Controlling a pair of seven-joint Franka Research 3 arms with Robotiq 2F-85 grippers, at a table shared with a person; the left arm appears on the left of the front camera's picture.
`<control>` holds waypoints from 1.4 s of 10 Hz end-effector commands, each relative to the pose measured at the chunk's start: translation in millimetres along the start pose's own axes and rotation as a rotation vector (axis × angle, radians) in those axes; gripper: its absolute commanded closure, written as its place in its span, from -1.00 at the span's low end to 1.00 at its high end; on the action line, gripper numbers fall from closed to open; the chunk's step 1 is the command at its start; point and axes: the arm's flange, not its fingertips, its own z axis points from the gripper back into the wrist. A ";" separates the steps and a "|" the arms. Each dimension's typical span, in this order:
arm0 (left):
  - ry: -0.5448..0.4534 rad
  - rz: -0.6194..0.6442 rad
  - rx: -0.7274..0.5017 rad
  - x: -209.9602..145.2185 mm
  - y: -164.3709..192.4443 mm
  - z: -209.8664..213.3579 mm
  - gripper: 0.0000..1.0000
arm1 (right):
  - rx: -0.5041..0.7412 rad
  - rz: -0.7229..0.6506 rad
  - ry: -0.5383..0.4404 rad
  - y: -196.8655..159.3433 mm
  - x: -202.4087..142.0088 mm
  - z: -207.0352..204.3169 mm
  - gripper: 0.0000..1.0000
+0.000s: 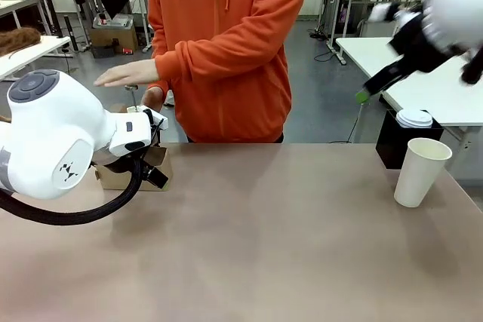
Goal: Pour a drink into a cup and package it in a carrier.
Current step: Pick up the 600 ml Paper Cup and place it in the middle top area of the table.
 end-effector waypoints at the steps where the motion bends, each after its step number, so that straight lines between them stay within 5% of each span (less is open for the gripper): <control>1: 0.000 0.000 0.000 -0.1 0.0 0.1 -1.00 | 0.192 0.033 -0.084 -59.6 -27.5 32.7 -1.00; 6: 0.000 0.000 0.000 -0.1 0.0 0.1 -1.00 | 0.298 0.132 -0.445 -129.5 -158.9 100.7 -1.00; 10: 0.000 0.000 0.000 -0.1 0.0 0.1 -1.00 | 0.335 0.167 -0.662 -155.7 -262.9 69.5 -1.00; 14: 0.000 0.000 0.000 -0.1 0.0 0.1 -1.00 | 0.429 0.154 -0.731 -172.1 -292.3 24.4 -1.00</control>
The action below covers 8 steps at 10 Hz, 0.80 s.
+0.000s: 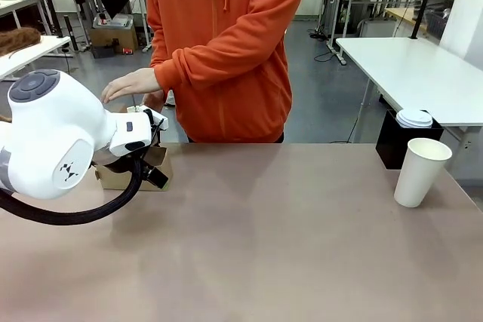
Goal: Pour a drink into a cup and package it in a carrier.
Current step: Pick up the 600 ml Paper Cup and place it in the middle top area of the table.
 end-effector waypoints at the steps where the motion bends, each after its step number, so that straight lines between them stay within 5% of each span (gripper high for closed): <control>1: 0.000 0.000 -0.001 -0.2 0.0 0.2 -1.00 | 0.032 0.026 -0.029 -18.9 1.8 4.8 -1.00; 8: 0.000 0.000 -0.001 -0.2 0.0 0.2 -1.00 | 0.029 -0.013 0.000 -19.1 -7.4 -2.6 -1.00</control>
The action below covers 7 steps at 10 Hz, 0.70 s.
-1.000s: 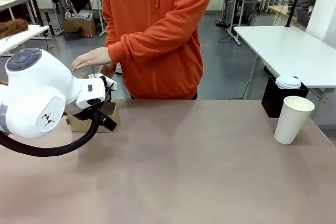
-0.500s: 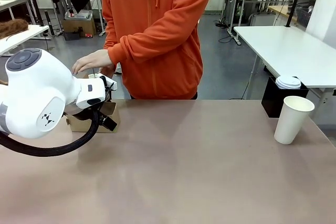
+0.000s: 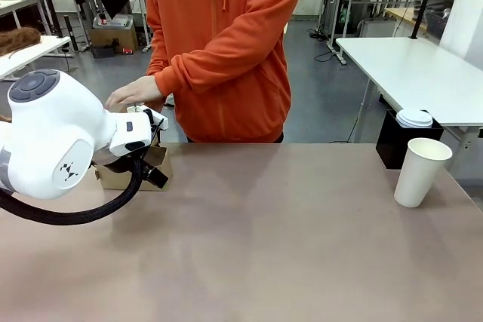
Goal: Pour a drink into a cup and package it in a carrier.
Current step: Pick up the 600 ml Paper Cup and place it in the middle top area of the table.
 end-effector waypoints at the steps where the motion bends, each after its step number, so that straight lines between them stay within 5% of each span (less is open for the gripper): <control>1: 0.000 0.000 -0.001 -0.2 0.0 0.2 -1.00 | -0.033 0.041 -0.063 -3.2 -17.6 -6.8 -1.00; 7: 0.000 0.000 -0.001 -0.2 0.0 0.2 -1.00 | -0.055 0.107 -0.132 -7.1 -76.8 -38.2 -1.00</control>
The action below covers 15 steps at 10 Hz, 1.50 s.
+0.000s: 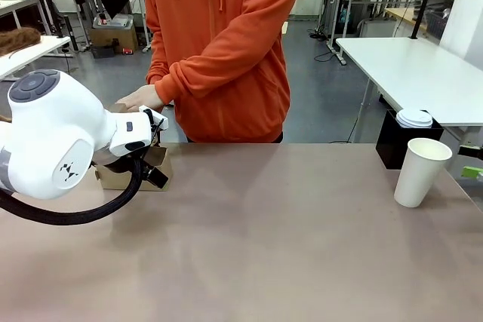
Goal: Pour a drink into a cup and package it in a carrier.
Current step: Pick up the 600 ml Paper Cup and place it in the middle top area of the table.
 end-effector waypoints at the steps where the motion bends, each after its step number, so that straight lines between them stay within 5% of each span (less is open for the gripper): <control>1: 0.000 0.000 -0.001 -0.2 0.0 0.2 -1.00 | -0.032 0.021 -0.032 -1.7 -10.9 -7.0 -1.00; 15: 0.000 0.000 -0.001 -0.2 0.0 0.2 -1.00 | -0.085 -0.031 -0.070 -14.4 -51.4 -78.4 -1.00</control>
